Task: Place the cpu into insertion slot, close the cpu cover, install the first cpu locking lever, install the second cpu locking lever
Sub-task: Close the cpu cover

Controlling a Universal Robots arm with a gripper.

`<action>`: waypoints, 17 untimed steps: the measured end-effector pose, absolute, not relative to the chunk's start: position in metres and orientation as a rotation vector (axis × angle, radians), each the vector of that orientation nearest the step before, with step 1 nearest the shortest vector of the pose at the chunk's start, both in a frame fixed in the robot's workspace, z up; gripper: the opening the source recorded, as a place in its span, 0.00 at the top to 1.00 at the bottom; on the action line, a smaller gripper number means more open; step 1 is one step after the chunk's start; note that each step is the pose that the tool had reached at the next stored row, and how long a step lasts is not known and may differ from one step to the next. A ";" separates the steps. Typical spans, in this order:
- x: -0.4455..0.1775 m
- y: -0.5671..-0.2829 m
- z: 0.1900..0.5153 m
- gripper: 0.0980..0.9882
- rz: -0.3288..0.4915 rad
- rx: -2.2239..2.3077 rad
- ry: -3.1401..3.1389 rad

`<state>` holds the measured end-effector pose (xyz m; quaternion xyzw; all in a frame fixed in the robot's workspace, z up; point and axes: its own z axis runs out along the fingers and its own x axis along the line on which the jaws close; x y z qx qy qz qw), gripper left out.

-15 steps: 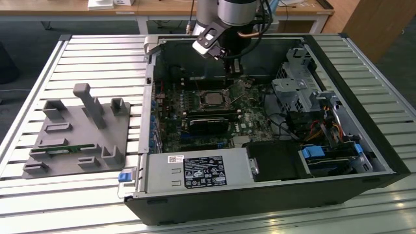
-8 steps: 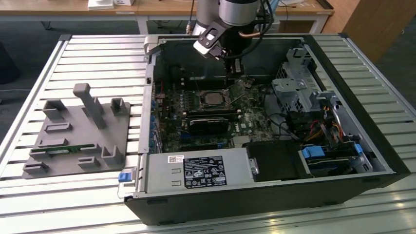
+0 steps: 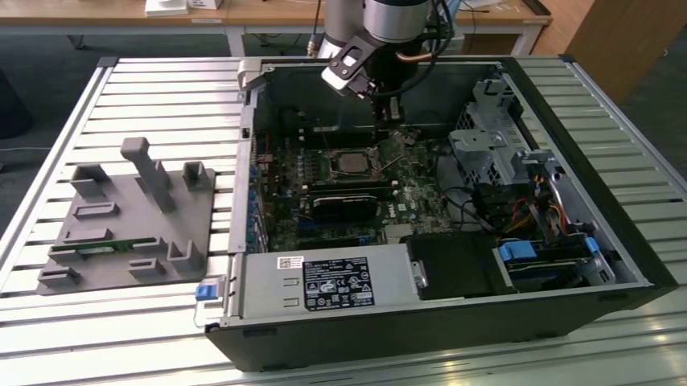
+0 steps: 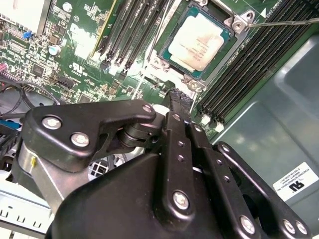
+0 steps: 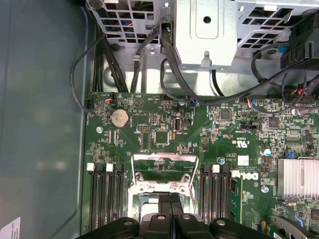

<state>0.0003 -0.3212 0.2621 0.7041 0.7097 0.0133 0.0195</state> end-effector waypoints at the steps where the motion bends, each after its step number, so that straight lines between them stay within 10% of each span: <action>1: 0.000 -0.321 0.262 0.97 0.041 2.185 2.202; 17: 0.018 -0.321 0.261 0.97 0.038 2.190 2.208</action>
